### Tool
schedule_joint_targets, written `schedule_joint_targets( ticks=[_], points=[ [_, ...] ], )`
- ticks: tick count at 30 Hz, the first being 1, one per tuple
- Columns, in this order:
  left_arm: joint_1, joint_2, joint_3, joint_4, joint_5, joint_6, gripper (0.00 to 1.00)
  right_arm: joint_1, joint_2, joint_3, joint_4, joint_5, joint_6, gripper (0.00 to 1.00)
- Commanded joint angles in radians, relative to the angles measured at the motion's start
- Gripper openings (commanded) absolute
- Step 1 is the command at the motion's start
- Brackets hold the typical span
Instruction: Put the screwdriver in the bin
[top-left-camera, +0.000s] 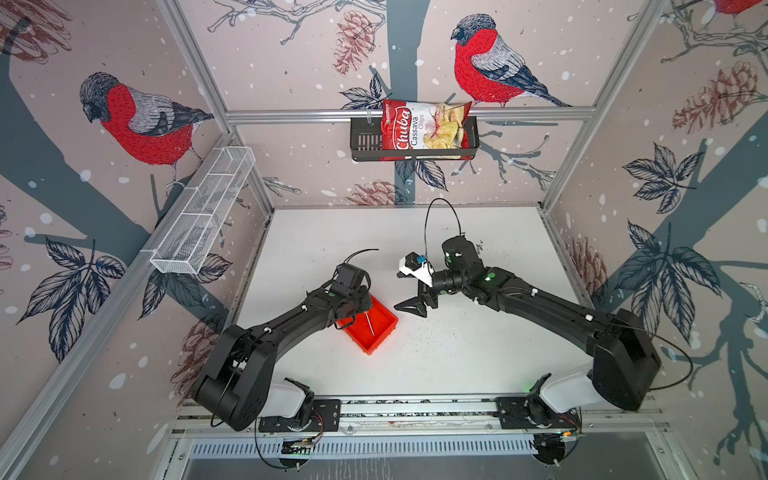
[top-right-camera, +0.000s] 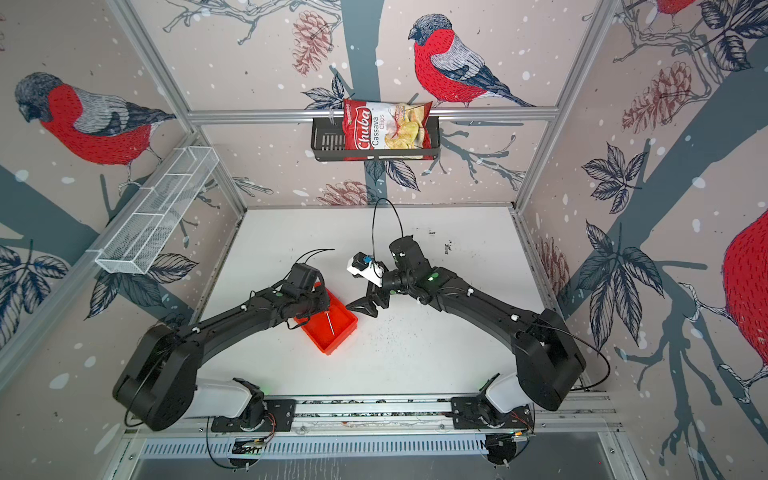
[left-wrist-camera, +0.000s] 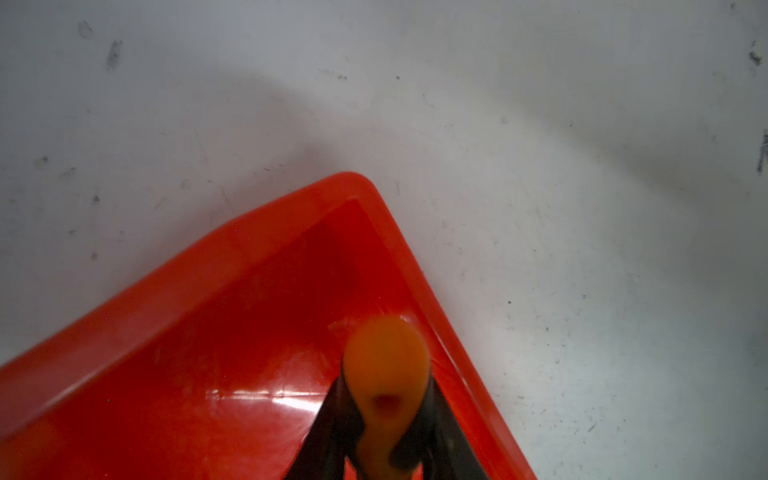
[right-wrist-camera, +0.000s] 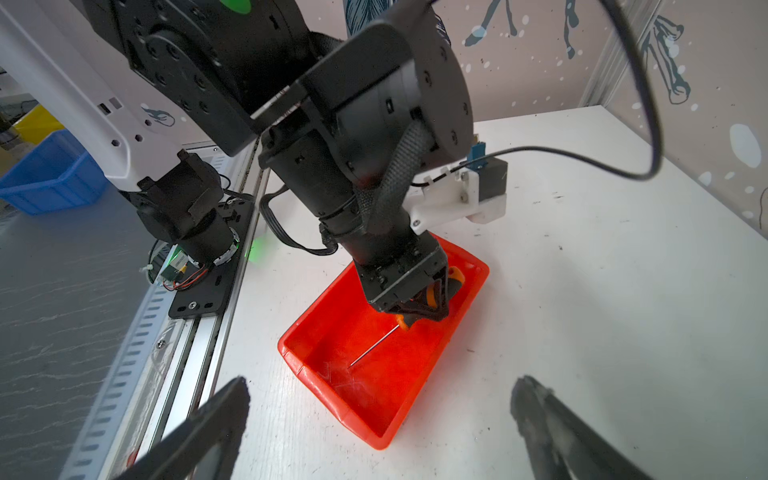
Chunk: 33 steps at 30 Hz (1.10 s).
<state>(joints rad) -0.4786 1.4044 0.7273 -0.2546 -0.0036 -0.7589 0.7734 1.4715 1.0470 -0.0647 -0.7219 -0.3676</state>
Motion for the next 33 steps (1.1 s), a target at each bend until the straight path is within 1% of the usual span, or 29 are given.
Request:
schedule_joint_targets(
  ticks=[1,3,5,6,11,19,20,23,26,28,30,33],
  points=[
    [0.004,0.026,0.025,-0.025,-0.011,0.024,0.00,0.002,-0.007,0.001,-0.009,0.010,-0.011,1.00],
    [0.003,0.038,0.033,-0.031,-0.011,0.024,0.01,0.003,-0.008,0.000,-0.009,0.010,-0.008,1.00],
    [0.004,0.044,0.036,-0.036,-0.013,0.024,0.19,0.004,-0.007,0.000,-0.009,0.010,-0.008,1.00],
    [0.003,0.044,0.038,-0.038,-0.014,0.024,0.25,0.003,-0.005,0.002,-0.011,0.013,-0.008,1.00],
    [0.003,0.021,0.054,-0.055,-0.034,0.023,0.48,-0.003,-0.010,0.008,-0.016,0.035,-0.014,1.00],
    [0.003,-0.041,0.079,-0.084,-0.070,0.031,0.62,-0.033,-0.020,0.028,-0.032,0.047,-0.017,1.00],
    [0.003,-0.051,0.087,-0.084,-0.077,0.037,0.65,-0.039,-0.024,0.025,-0.027,0.051,-0.011,1.00],
    [0.003,-0.075,0.108,-0.066,-0.102,0.066,0.83,-0.060,-0.046,0.003,0.013,0.064,0.017,1.00],
    [0.004,-0.111,0.112,-0.003,-0.134,0.094,0.94,-0.087,-0.078,-0.037,0.079,0.098,0.064,1.00],
    [0.003,-0.137,0.102,0.062,-0.148,0.134,0.96,-0.109,-0.101,-0.067,0.131,0.138,0.107,1.00],
    [0.003,-0.175,0.076,0.171,-0.162,0.207,0.98,-0.135,-0.119,-0.093,0.170,0.188,0.137,1.00],
    [0.003,-0.240,0.011,0.372,-0.194,0.271,0.99,-0.181,-0.146,-0.118,0.203,0.249,0.168,1.00]
  ],
)
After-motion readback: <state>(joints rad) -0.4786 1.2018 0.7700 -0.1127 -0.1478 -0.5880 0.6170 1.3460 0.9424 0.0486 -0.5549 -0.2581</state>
